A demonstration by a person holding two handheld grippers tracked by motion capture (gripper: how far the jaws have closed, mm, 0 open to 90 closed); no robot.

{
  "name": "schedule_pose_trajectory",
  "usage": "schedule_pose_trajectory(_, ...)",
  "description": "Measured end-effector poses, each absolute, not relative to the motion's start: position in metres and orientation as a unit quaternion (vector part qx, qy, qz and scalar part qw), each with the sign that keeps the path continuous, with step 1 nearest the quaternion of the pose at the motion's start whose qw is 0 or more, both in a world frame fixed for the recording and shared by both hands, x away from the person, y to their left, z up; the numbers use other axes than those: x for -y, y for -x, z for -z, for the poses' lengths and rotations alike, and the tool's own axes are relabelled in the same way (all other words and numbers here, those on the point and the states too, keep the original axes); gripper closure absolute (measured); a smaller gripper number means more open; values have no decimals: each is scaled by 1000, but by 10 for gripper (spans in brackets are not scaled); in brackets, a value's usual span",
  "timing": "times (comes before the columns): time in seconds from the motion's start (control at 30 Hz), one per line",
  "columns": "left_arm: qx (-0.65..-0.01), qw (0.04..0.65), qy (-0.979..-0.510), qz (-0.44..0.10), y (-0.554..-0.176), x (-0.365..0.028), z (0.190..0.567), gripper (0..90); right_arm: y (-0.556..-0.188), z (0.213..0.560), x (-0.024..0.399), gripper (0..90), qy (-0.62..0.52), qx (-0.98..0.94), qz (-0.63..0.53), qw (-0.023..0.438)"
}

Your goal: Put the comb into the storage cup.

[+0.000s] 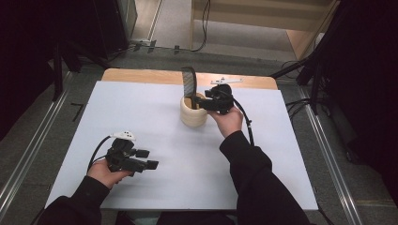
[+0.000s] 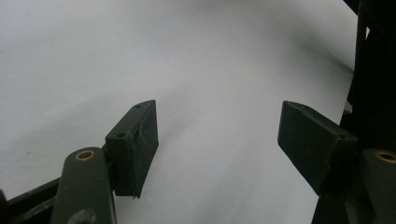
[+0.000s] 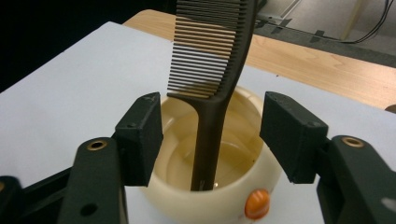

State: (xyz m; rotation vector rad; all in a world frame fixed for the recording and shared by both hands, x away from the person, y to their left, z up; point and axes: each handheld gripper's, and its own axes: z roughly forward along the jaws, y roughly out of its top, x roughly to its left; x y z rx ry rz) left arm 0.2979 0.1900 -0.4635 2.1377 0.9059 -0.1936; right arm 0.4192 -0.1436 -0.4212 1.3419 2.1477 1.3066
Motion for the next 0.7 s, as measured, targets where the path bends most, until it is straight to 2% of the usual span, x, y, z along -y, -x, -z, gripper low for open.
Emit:
schedule_pose_trajectory(0.17,-359,396,-842,75,-299,-192,463,296,-407,419,153,354,-465,-753,-449,119)
schedule_pose_trajectory(0.4,-364,398,-839,74,-300,-195,463,296,-383,418,162,293,-440,-767,-457,99)
schedule_pose_trajectory(0.7,-368,400,-837,72,-300,-197,462,296,-352,426,166,273,-404,-790,-452,91)
